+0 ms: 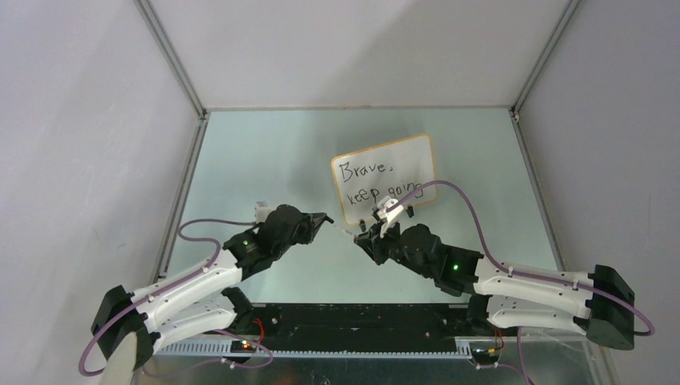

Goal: Write a sentence on the whiteboard
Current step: Insert the whiteboard marker without the cap into the pen cap.

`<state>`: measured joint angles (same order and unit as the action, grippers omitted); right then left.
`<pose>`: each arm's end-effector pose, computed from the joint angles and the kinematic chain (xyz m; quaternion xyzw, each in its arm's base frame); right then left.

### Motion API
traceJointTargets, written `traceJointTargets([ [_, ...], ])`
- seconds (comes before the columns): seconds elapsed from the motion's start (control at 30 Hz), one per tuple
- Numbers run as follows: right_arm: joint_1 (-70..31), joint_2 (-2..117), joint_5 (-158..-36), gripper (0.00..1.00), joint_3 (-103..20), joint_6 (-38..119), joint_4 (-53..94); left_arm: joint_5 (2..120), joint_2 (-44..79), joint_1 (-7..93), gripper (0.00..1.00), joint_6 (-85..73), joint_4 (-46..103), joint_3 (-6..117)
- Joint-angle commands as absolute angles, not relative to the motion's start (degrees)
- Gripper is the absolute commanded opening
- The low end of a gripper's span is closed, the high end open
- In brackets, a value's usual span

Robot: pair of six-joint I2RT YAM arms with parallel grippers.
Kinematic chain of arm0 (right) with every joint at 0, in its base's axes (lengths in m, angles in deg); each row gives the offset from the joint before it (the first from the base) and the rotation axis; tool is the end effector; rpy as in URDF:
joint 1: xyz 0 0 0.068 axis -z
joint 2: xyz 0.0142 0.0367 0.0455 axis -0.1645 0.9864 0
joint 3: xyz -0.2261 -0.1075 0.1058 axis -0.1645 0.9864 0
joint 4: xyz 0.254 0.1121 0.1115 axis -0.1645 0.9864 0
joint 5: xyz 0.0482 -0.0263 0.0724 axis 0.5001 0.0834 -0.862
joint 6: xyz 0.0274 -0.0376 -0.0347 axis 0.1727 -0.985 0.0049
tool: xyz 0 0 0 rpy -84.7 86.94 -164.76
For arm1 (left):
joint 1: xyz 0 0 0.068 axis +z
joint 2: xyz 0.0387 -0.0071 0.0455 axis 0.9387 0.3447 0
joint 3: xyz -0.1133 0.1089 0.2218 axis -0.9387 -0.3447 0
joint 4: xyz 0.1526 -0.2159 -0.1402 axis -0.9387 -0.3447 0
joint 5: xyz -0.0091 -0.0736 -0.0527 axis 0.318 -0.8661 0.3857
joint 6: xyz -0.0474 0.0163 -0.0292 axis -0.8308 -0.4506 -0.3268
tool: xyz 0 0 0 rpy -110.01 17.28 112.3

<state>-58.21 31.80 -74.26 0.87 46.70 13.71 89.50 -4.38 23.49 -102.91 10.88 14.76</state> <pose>0.1118 0.2433 0.2477 -0.2914 0.7399 0.3070 0.5229 0.1756 -0.1632 0.2067 -0.5232 0.7144 -0.3926 0.2483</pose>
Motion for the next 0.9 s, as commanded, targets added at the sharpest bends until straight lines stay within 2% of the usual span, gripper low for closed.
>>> traceJointTargets([
  [0.0, -58.20, 32.06, -73.78, 0.00, -1.86, 45.77, 10.32, 89.28, -4.98, 23.63, 0.00, -104.27, 12.56, 14.05],
  [0.87, -56.33, 32.39, -73.97, 0.00, -1.83, 45.33, 10.81, 86.08, -2.59, 23.65, 0.00, -103.48, 16.22, 13.45],
])
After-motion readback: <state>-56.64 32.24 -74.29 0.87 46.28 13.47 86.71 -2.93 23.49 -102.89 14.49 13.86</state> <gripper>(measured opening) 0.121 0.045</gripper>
